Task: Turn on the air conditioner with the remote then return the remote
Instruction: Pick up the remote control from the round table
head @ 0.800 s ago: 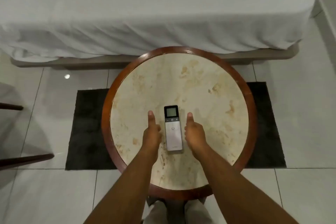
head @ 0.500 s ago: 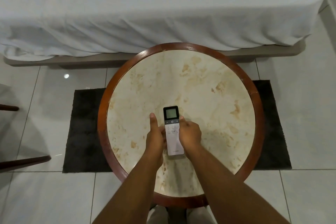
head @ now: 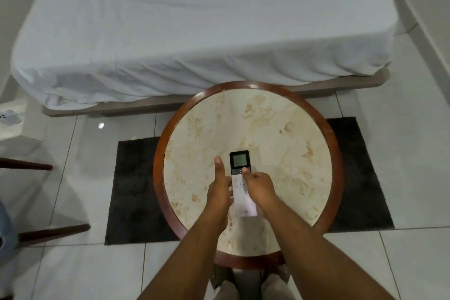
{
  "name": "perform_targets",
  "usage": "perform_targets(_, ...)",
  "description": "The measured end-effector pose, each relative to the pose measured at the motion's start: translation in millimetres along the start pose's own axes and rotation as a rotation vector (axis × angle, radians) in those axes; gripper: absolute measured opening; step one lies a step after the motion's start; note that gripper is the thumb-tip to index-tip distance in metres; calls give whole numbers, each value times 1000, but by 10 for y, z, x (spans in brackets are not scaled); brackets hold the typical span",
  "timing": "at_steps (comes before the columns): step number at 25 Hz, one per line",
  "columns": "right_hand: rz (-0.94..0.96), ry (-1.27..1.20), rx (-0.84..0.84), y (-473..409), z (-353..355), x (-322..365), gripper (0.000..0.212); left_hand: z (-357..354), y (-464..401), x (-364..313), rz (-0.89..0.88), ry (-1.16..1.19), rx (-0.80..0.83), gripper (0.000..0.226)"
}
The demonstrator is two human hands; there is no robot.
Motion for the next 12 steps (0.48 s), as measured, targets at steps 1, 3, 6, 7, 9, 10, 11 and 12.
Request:
perform_targets(1, 21, -13, -16, 98, 104, 156, 43, -58, 174, -115, -29, -10, 24, 73)
perform_targets(3, 76, -38, -59, 304, 326, 460, 44, -179, 528, -343, -97, -55, 72, 72)
perform_targets(6, 167, -116, -141, 676, 783, 1030, 41, -394, 1177, -805, -244, -167, 107, 75)
perform_targets(7, 198, -135, -175, 825, 982, 1247, 42, -448, 1438, -985, -294, -205, 92, 76)
perform_targets(9, 257, -193, -230, 1089, 1362, 1675, 40, -548, 1917, -1358, -420, -251, 96, 77)
perform_targets(10, 284, -240, -251, 1230, 1565, 1903, 38, -606, 2148, -1549, -489, -276, 115, 78)
perform_targets(11, 315, -288, -268, 1356, 1765, 2129, 38, -651, 2355, -1740, -548, -304, 110, 82)
perform_targets(12, 344, -334, -284, 1475, 1941, 2314, 39, -678, 2510, -1891, -590, -332, 90, 88)
Point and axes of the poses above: each hand's wrist, its own y-axis away from the middle knuckle, its own z-axis out of the back of the hand, x = y × z, the point moved 7 cm from there along -y, towards the middle knuckle, and after that the axes turned 12 degrees about z, right-handed, at the moved point
